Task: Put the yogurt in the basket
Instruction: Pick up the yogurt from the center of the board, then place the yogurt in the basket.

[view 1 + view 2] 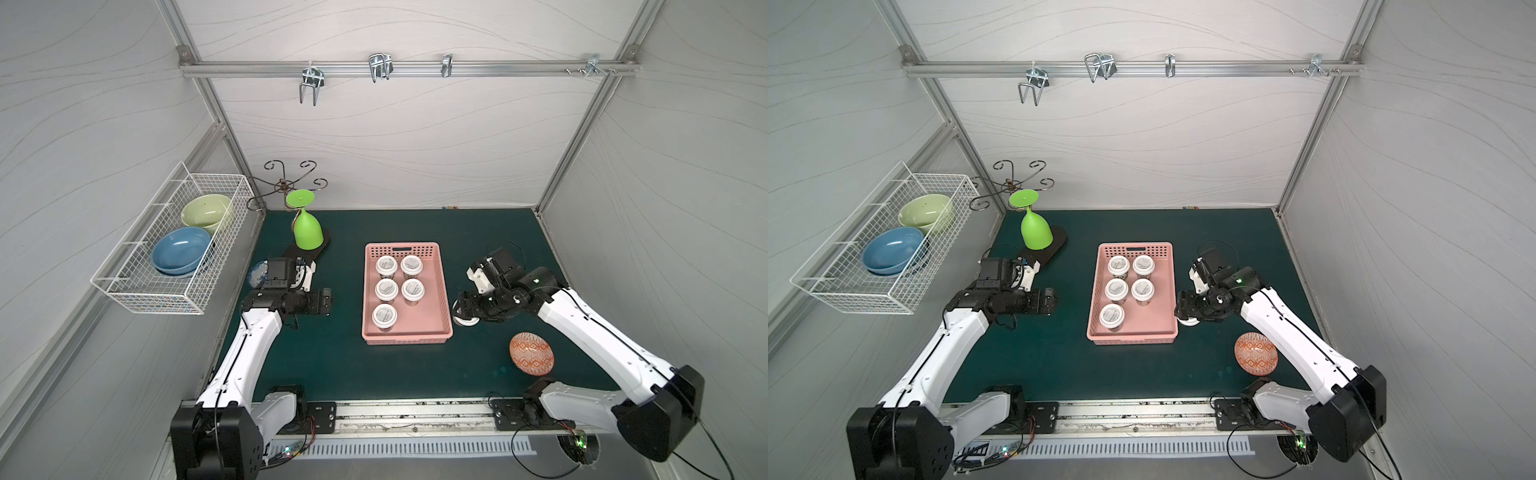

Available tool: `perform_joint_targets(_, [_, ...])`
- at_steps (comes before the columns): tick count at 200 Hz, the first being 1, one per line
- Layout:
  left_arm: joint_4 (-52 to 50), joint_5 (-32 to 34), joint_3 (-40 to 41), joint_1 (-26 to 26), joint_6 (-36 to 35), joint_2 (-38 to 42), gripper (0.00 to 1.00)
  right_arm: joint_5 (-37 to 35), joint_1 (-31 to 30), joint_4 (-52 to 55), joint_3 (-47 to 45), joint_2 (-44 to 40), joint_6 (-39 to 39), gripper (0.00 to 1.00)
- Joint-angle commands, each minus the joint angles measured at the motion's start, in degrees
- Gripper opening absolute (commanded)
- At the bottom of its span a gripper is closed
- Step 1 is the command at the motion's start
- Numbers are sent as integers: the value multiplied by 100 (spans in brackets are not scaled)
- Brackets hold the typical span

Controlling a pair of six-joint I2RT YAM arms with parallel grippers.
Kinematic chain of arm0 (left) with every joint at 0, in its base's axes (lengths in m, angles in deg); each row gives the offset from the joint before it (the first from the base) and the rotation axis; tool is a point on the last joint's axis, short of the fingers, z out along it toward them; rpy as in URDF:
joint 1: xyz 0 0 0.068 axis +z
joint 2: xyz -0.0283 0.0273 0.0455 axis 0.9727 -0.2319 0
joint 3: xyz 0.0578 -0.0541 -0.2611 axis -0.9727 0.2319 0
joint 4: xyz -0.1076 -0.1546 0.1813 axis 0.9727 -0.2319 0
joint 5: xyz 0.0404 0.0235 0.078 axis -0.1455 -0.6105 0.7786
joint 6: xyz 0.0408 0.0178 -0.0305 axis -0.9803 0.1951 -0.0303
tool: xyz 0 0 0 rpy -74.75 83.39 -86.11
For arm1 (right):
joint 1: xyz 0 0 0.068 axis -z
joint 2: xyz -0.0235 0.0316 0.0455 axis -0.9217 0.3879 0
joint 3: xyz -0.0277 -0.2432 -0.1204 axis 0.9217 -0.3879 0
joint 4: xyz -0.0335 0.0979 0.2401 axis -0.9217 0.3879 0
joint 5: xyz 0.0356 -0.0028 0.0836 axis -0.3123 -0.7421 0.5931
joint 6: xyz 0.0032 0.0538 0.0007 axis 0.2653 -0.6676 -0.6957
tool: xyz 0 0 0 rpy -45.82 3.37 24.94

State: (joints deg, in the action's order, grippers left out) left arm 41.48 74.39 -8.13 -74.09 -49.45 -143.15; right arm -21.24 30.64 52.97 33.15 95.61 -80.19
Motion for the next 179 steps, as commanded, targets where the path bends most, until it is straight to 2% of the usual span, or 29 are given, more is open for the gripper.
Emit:
perform_joint_targets(1, [257, -61, 53, 74, 45, 127, 99, -75, -299, 436, 338, 126, -139, 72])
perform_joint_targets(100, [300, -78, 123, 215, 71, 272, 99, 239, -1402, -17, 824, 1101, -184, 72])
perform_joint_targets(179, [317, -105, 163, 231, 67, 307, 99, 305, -1436, -550, 1223, 2148, 57, 72])
